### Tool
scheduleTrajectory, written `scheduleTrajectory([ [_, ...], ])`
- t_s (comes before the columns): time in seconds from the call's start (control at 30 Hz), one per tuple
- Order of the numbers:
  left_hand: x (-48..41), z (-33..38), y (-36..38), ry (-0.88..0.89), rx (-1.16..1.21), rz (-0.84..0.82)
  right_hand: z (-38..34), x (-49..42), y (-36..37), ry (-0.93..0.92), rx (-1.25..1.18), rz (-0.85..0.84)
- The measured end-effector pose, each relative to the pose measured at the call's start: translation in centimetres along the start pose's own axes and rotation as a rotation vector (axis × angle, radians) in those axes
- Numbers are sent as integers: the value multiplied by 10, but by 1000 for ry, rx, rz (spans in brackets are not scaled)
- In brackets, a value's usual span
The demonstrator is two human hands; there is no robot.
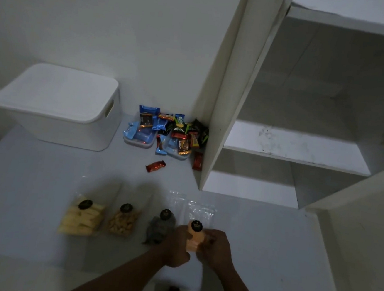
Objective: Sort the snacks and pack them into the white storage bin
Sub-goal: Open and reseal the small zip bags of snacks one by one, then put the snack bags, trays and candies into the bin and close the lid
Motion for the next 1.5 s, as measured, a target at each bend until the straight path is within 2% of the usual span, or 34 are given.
scheduleTrajectory([
  [0.1,0,3,0,42,11,-27,-8,9,-5,-91,2,0],
  [0.3,4,0,-2,28,136,14,-22,0,-6,-53,-43,-35],
  [0.33,6,2,-8,16,150,54,-23,-6,-5,-35,-50,-13],
  [0.4,5,-2,-23,44,102,253,-31,-16,-2,-51,-16,37],
  [0.53,18,-13,-75,34,68,456,-72,-36,21,-117,15,11],
  [0.67,37,-52,-139,-59,128,647,-129,-55,61,-218,-7,-36],
  [0.93,65,-178,-246,-186,239,823,-236,-102,164,-288,-77,-98],
  [1.2,79,-316,-363,-210,211,986,-314,-153,257,-237,-120,30],
  [1.37,80,-373,-409,-258,48,1061,-333,-166,293,-146,-214,89],
  [1.5,74,-409,-433,-389,47,996,-339,-174,308,-140,-218,95],
])
Point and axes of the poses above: each hand's wrist, its own x-axis away from the middle knuckle, its own y-axis out of the palm, z = x × y, the point moved 3 cm from there along -x, towards the middle knuckle, and after that the axes turned 9 degrees about -x, right-handed, at the moved point
